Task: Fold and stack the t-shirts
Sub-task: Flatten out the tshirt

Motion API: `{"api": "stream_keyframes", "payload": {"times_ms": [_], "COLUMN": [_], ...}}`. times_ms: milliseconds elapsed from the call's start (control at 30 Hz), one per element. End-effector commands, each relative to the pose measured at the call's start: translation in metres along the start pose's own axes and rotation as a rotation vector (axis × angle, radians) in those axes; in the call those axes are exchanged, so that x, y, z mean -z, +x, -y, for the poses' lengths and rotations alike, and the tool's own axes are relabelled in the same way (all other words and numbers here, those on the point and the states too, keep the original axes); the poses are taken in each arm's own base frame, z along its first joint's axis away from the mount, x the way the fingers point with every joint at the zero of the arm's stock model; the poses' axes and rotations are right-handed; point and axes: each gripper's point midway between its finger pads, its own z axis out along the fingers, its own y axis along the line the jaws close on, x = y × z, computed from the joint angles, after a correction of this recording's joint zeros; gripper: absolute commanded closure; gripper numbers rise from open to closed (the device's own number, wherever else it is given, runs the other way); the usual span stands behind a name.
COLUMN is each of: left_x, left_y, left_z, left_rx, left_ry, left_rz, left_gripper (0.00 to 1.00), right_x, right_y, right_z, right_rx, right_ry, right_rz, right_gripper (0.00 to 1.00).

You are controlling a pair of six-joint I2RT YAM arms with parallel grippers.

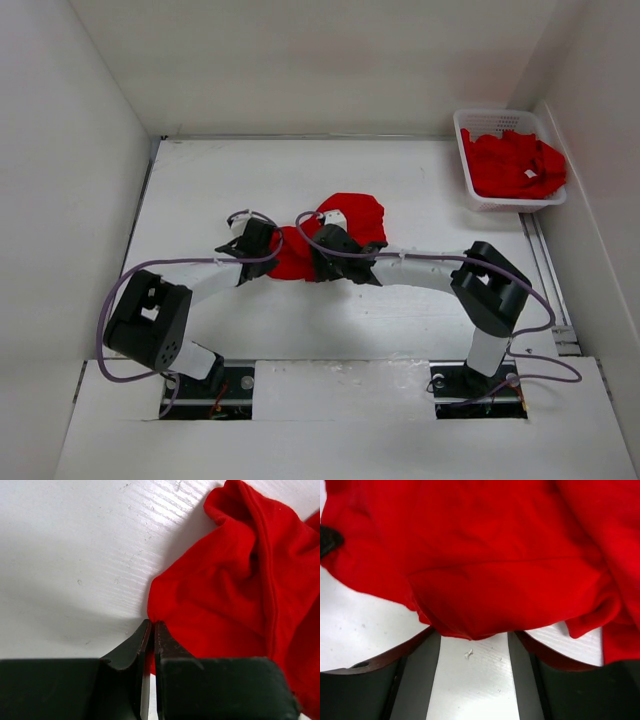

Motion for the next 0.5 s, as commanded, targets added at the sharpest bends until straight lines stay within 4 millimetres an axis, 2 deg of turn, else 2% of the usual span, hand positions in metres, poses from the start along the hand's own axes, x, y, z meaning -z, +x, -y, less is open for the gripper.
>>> {"api": "stream_keyframes", "payload": {"times_ms": [0,133,167,233,267,300,333,400,433,467], "left_x": [0.008,0.016,0.018,0.02,0.023,0.027,0.027,0.034,0.038,0.04], "left_y": [0.001,-0.005,-0.009,-0.012,-0.013,-0.022,-0.022,-0.036,-0.04,-0.045], "left_z": [-0.006,-0.003,-0.003,-0.005,-0.006,-0.002,-0.006,-0.001,0.0,0.001], "left_rx": [-0.011,-0.014,-0.01,-0.009,-0.009,0.0,-0.003,0.01,0.015,0.017], "left_ry": [0.003,0.023,0.024,0.012,0.014,0.023,0.003,0.011,0.014,0.01], "left_rz": [0.003,0.022,0.042,0.056,0.058,0.087,0.091,0.135,0.152,0.163], "left_gripper": [1.0,1.0,1.0,1.0,1.0,1.0,1.0,1.0,1.0,1.0], "right_x": [0.001,0.001,0.004,0.011,0.02,0.026,0.03,0.046,0.052,0.056], "right_y": [-0.03,-0.033,-0.037,-0.04,-0.045,-0.051,-0.049,-0.056,-0.06,-0.056], "right_z": [-0.01,-0.01,-0.011,-0.011,-0.013,-0.014,-0.009,0.001,0.011,0.022], "right_rx": [-0.067,-0.07,-0.074,-0.078,-0.085,-0.091,-0.09,-0.093,-0.094,-0.094], "right_ry": [0.01,0.014,0.009,0.001,-0.019,-0.029,-0.013,0.018,0.069,0.11], "right_rz": [0.105,0.118,0.127,0.138,0.152,0.167,0.17,0.188,0.213,0.203], "right_gripper": [0.39,0.63,0.77,0.87,0.97,1.0,1.0,1.0,1.0,1.0]}}
